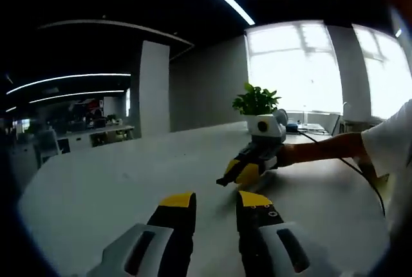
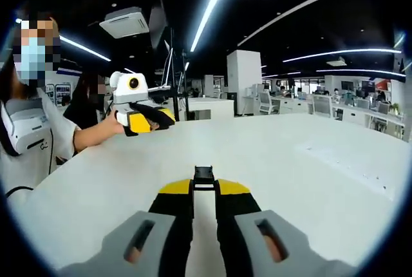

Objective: Snap the two parts of the plastic buckle together until the buckle closes and remains connected.

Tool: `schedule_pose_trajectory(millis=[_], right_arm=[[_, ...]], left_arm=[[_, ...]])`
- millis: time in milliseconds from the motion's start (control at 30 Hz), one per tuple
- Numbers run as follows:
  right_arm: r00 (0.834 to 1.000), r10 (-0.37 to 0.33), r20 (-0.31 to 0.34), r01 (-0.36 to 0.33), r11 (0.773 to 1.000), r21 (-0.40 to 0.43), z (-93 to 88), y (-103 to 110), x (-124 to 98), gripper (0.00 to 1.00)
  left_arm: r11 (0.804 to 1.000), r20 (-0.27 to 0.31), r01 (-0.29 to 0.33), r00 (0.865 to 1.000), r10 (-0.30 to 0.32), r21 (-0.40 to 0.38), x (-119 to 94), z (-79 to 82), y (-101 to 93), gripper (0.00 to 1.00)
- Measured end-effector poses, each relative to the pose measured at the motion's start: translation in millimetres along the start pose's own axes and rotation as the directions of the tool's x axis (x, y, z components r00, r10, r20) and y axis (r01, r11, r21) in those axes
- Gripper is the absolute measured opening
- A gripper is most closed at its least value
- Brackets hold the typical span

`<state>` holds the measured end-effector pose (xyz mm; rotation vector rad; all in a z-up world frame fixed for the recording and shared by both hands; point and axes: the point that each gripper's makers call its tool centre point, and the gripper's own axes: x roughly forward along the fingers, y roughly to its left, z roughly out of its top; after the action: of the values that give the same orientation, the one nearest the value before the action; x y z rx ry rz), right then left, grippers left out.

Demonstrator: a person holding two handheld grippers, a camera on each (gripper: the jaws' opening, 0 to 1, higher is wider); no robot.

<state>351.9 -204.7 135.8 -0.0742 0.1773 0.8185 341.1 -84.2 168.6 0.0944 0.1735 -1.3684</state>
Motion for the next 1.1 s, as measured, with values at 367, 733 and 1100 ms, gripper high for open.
schedule_pose_trajectory(millis=[367,733,1100], right_arm=[[0.998,0.025,-0.061,-0.024,1.000,0.008,-13.4,-31.7,10.1,0.10],[0.988,0.066,-0.142,-0.076,0.995,-0.068,-29.6,-43.3,26.8,0.10],[0.983,0.080,-0.163,-0.092,0.994,-0.066,-29.7,-51.7,32.8,0.10]], left_arm=[[0.999,0.039,-0.009,0.999,0.011,-0.045,-2.1,3.0,5.1,0.23],[0.998,0.059,-0.021,0.998,0.024,-0.051,-4.7,5.3,11.9,0.23],[0.998,0.047,-0.026,0.998,0.029,-0.062,-3.6,0.7,15.2,0.22]])
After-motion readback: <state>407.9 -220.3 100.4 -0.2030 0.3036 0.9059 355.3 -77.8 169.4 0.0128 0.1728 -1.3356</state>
